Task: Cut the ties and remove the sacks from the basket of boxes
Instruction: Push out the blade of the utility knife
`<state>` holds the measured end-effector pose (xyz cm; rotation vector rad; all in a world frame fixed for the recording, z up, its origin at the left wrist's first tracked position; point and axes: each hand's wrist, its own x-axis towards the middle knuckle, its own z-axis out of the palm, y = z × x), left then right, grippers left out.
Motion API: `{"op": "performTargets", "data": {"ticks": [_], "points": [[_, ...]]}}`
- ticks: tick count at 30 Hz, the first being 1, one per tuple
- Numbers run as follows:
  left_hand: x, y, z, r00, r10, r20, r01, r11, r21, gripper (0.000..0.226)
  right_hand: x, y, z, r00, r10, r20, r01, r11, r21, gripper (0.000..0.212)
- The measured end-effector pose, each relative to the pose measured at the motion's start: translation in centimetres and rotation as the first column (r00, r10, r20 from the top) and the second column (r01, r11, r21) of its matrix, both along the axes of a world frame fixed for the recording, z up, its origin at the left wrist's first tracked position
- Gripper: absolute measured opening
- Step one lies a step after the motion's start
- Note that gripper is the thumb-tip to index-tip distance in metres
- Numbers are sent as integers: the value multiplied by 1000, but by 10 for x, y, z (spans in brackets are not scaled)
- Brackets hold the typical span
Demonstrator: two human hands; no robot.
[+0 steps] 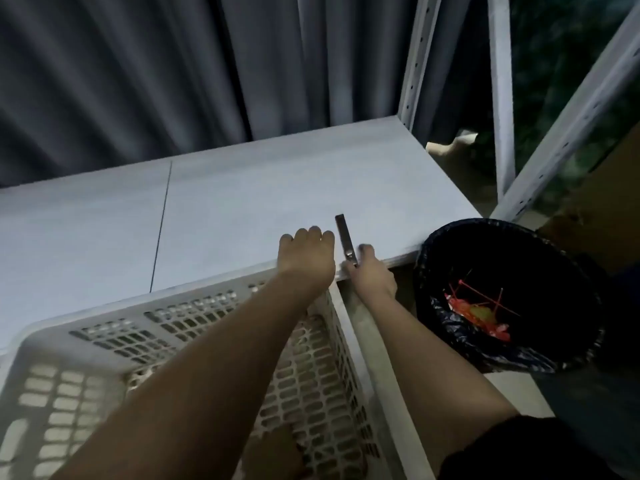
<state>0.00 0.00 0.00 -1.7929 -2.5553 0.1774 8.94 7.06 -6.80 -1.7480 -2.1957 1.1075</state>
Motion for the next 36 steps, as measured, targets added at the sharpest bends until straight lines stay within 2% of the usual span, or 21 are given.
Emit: {"op": "performTargets", "data": {"ticks": [4,6,8,11,14,16,19,22,24,28,30,32,34,36], "points": [[-5,-3,-3,1000,-2,-17,4,998,70,40,-8,3,-8,1000,-28,-2,28,999,41,35],[-5,-4,-1,1000,6,6,-7,999,47,40,-9,5,-10,998,-43,-46,43,999,14,32],[-5,-5,6,1000,20,-1,-20,999,27,41,-8,10,-9,986,-70,-154,56,994,-95,28],[0,-13,25,999,31,23,-30,998,-64,42,-4,7,5,924,-193,-330,68,933,-354,11],[4,-26,54,997,30,68,-22,993,-113,43,5,-9,36,901,-241,-361,69,900,-430,19],[7,-40,77,994,48,102,-34,990,-140,45,12,-23,63,903,-245,-353,74,899,-432,20],[16,-63,114,990,82,117,-58,979,-197,47,25,-31,100,882,-318,-347,178,908,-379,28],[29,-91,151,983,119,140,-93,979,-179,48,43,-44,144,884,-276,-378,145,929,-340,14],[39,-107,175,975,147,167,-122,981,-152,47,56,-63,178,828,-340,-446,138,894,-425,4],[64,-144,223,934,215,286,-190,975,-113,46,83,-113,240,753,-372,-543,7,829,-559,22],[78,-161,244,887,228,402,-213,974,-80,42,96,-138,267,714,-372,-593,-60,811,-582,29],[93,-181,261,789,199,581,-225,974,-28,27,109,-167,291,665,-382,-642,-99,807,-582,32],[109,-202,274,627,174,760,-284,959,14,14,122,-194,309,619,-379,-688,-124,818,-562,28],[126,-222,282,436,113,893,-366,929,61,17,135,-220,323,589,-353,-727,-149,837,-526,27]]}}
